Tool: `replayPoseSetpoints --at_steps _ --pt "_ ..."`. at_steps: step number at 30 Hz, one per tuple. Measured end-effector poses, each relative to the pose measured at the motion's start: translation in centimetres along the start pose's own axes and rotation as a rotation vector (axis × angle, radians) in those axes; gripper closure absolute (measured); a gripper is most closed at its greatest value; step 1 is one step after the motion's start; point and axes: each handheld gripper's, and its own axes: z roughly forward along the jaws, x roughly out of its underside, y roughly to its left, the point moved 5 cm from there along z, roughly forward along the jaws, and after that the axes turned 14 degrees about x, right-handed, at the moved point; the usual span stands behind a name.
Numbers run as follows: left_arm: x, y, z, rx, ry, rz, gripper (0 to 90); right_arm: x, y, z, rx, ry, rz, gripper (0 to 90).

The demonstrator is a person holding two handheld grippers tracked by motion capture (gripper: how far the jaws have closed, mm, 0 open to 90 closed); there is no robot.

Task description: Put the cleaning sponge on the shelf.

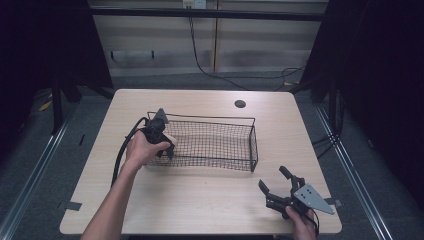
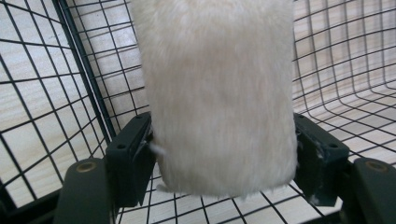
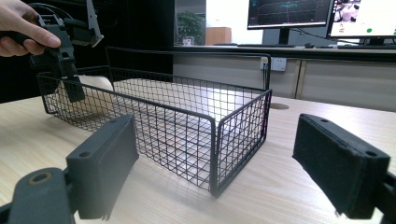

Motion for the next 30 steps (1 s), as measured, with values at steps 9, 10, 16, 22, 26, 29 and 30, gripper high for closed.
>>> replayPoseSetpoints --at_steps 9,10,16,22,26,29,30 --pt "-0.01 0.09 0.23 -0.019 0.015 0.0 30.8 -0.01 0.01 0.0 0.0 0.0 0.001 13.0" --pt "-0.01 0.09 0.23 -0.019 0.015 0.0 30.8 -0.01 0.01 0.0 0.0 0.0 0.001 13.0" --pt "-0.04 0.17 0.22 -0.016 0.02 -0.006 30.0 -0.01 0.01 0.0 0.0 0.0 0.003 13.1" --pt "-0.03 0.06 0.18 0.0 0.034 -0.009 26.3 0.0 0.01 0.0 0.0 0.0 0.0 13.1" --pt "-0.05 0.1 0.06 0.014 0.041 -0.01 25.7 0.0 0.0 0.0 0.0 0.0 0.0 13.1" --pt "-0.09 0.09 -0.01 0.031 0.047 -0.012 23.6 -0.01 0.02 0.01 -0.001 0.0 0.002 13.1" --pt "-0.14 0.11 -0.06 0.03 0.039 -0.012 23.4 -0.01 0.02 0.0 -0.001 0.001 0.002 13.1"
